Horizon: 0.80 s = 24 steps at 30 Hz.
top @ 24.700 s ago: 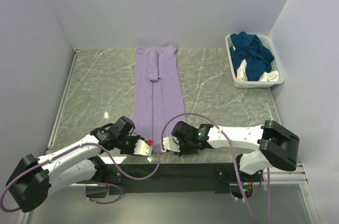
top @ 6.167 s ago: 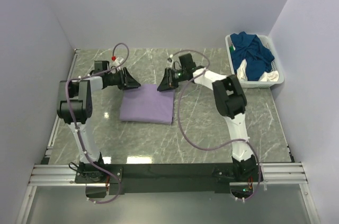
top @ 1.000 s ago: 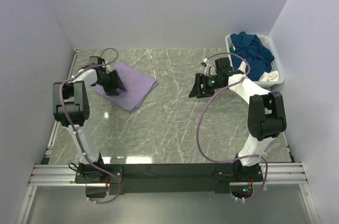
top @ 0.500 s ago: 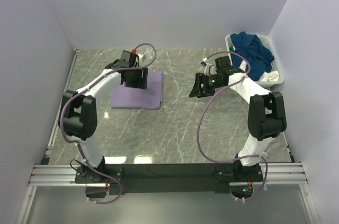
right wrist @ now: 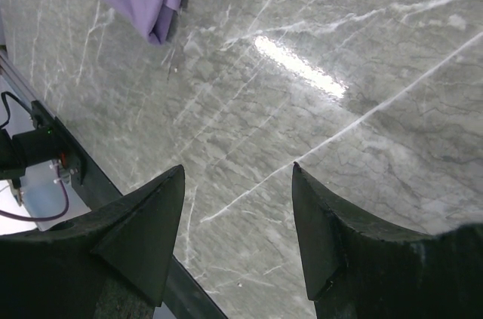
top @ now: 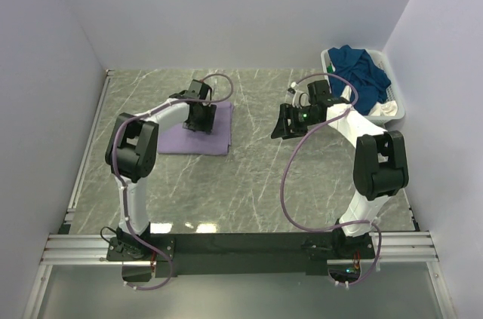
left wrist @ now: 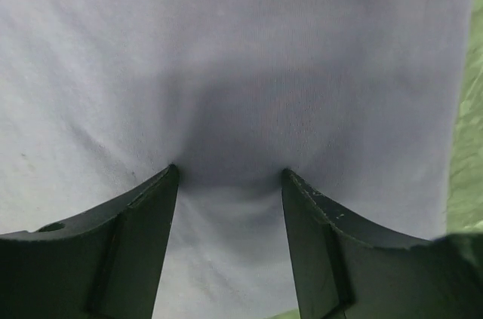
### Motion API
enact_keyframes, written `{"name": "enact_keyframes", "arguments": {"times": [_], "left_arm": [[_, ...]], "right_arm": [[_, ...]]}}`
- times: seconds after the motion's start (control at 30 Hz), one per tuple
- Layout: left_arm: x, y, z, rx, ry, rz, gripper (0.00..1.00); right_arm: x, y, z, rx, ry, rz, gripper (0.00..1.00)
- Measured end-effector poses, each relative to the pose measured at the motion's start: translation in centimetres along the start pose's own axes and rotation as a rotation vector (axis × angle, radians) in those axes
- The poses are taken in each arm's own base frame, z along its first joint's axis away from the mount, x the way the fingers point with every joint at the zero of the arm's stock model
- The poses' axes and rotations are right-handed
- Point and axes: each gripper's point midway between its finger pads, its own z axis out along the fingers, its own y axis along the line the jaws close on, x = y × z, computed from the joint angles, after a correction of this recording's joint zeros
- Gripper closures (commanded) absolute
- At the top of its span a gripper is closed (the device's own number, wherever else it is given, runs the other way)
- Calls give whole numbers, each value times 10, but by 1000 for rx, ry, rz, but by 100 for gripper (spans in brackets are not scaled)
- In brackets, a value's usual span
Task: Fold and stack the t-shirts
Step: Neatly place the folded tshirt to the corner
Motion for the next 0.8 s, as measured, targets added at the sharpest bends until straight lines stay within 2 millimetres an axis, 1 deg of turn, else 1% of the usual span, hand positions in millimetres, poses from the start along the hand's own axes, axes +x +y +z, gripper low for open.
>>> {"name": "enact_keyframes", "arguments": {"times": [0.1,0.17,0.2,0.27,0.33,0.4,0.43,0.57,0.67,0.8], "left_arm": [[-9,7,2,-7,-9,-27,39],[-14,18,9,-7,-3,-61,39],[-20,26,12,-8,-7,-81,40],[-33,50,18,-26,-24,-127,40],[-46,81,24,-54,-44,-173,40],[-57,117,30,-93,-66,-202,40],[-61,134,32,-111,-75,-212,40],[-73,187,36,-166,-101,-208,40],[-82,215,39,-189,-114,-161,36],[-93,243,43,-204,-125,-87,37]], "right_arm": [[0,-2,-1,6,-2,2,34],[-1,-4,-2,11,-3,5,34],[-1,-4,-2,11,-4,7,34],[-1,-6,-3,14,-5,11,34],[-1,-8,-4,18,-8,15,34],[-2,-11,-6,21,-11,21,34],[-2,-12,-7,23,-12,23,34],[-3,-15,-8,28,-15,28,34],[-2,-16,-9,29,-14,28,34],[-1,-16,-8,30,-8,34,34]]}}
